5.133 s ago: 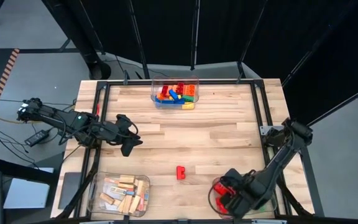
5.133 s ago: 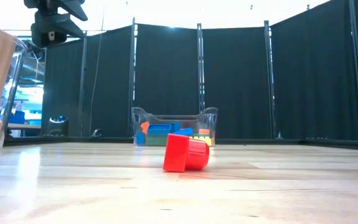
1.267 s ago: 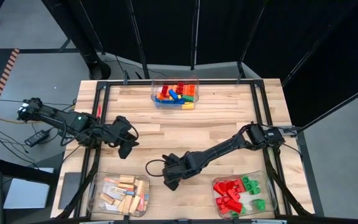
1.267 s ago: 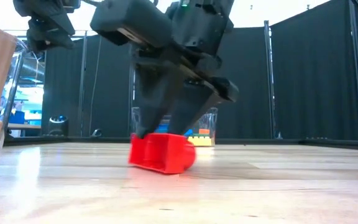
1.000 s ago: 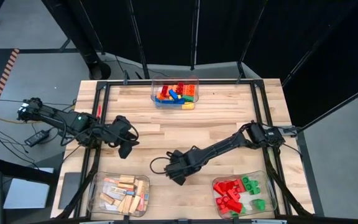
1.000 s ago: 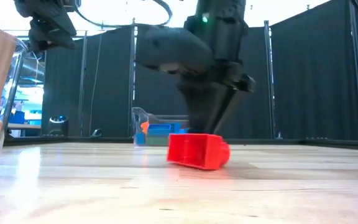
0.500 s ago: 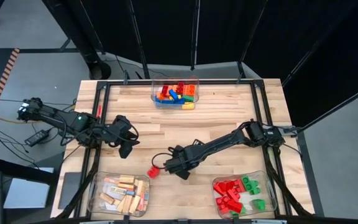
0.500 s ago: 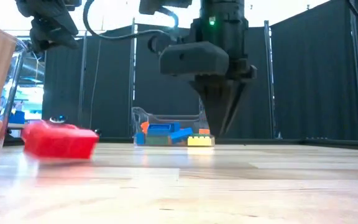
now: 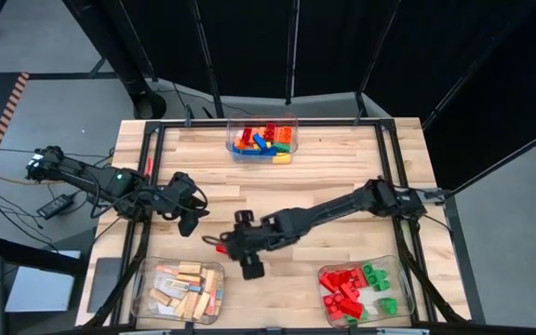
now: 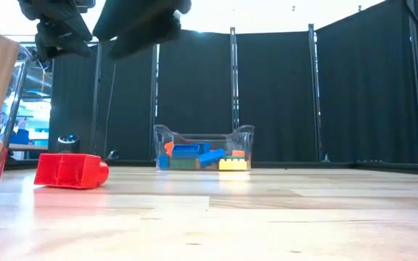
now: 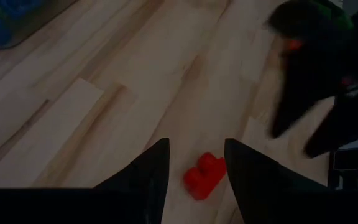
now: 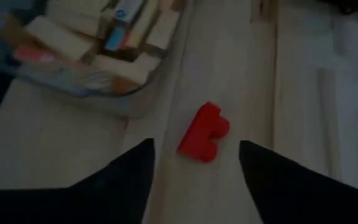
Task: Sort blocks by size
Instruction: Put the 2-stud red game piece into the bottom right transparent bin
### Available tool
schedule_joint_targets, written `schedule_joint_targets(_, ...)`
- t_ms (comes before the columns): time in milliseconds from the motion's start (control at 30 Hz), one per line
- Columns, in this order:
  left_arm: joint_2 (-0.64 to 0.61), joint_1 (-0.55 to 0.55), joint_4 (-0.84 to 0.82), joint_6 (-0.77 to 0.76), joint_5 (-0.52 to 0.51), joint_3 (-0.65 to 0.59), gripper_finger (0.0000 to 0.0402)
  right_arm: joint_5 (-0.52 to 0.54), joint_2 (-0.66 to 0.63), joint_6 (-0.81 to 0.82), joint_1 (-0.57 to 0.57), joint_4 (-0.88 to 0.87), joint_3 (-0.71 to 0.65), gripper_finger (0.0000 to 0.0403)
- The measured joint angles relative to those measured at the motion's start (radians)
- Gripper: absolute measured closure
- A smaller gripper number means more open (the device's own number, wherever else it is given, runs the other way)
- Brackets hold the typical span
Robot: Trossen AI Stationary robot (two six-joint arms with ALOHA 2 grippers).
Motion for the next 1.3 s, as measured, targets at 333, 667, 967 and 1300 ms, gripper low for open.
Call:
schedule_joint_targets(333, 0.0, 0.0, -0.001, -0.005, 0.0, 0.0, 0.0239, -0.128, 0.136, 0.091, -0.065, 0.049, 0.0, 0.0057)
schedule_joint_targets(667, 0.0, 0.0, -0.004, -0.006, 0.0, 0.0, 0.0239, 0.009, 0.206, 0.216, -0.053, 0.176, -0.014, 0.0057)
schedule_joint_targets(967, 0.0, 0.0, -0.005, -0.007, -0.01, 0.0, 0.0239, 0.001, 0.205, 0.245, -0.052, 0.329, -0.094, 0.008)
schedule_joint_targets(1300, -0.168, 0.0, -0.179, -0.024, -0.122, 0.0, 0.0239, 0.069, 0.202, 0.311, -0.043, 0.355, -0.17, 0.0127)
